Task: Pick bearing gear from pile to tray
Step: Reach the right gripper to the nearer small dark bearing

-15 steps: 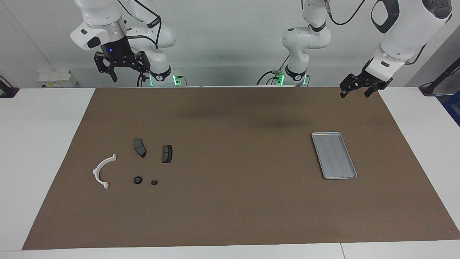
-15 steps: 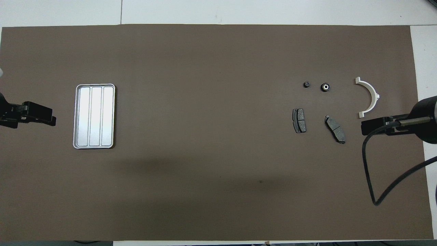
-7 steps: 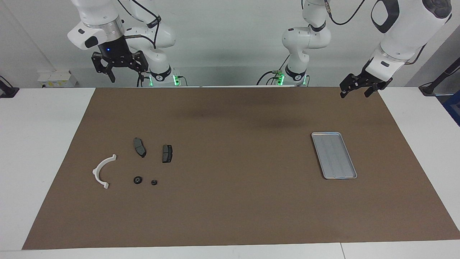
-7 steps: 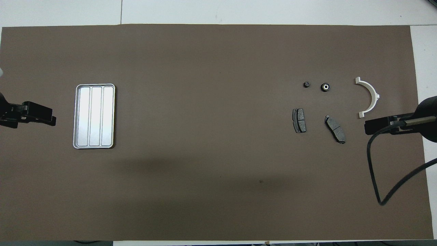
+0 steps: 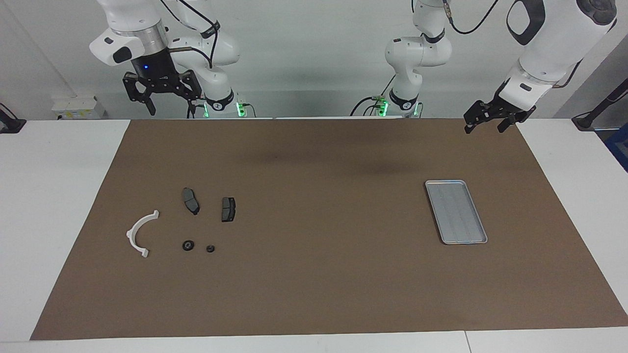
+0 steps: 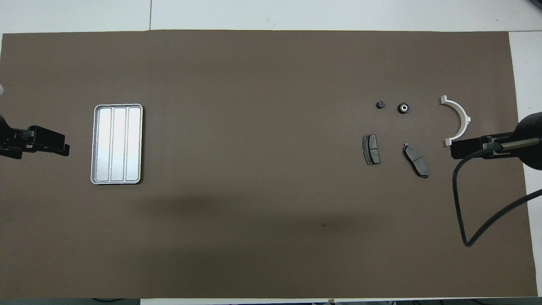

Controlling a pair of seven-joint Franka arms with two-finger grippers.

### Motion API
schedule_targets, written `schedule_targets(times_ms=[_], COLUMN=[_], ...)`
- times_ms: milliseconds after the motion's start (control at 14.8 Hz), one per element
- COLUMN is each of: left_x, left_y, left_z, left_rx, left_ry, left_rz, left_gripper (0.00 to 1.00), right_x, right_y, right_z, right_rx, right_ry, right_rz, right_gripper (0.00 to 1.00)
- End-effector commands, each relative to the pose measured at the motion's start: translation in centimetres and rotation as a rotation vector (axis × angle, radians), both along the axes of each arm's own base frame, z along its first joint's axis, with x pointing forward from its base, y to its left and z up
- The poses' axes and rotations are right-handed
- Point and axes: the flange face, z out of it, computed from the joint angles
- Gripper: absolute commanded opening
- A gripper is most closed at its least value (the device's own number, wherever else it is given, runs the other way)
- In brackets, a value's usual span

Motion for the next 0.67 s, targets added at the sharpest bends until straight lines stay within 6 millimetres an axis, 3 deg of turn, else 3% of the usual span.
schedule_targets(times_ms=[0,337,607], left_x=[-0.9,-0.9,-0.9], left_y=[0.0,0.0,0.0], left_z=[0.1,0.1,0.1], left_rx=[0.010,0.010,0.010], left_ry=[-0.005,-0.005,-0.005], left_rz=[-0.007,-0.007,-0.007], left_gripper=[1.00,1.00,1.00], right_x=[1.8,7.7,11.8], right_y=[0.4,0.5,0.9], right_z=[-4.3,-13.7,-22.2], right_rx=[0.023,0.031,0.027], right_ry=[-0.017,0.017,0.027], right_rz=[0.022,-0.110,-0.148], right_gripper=[1.00,1.00,1.00])
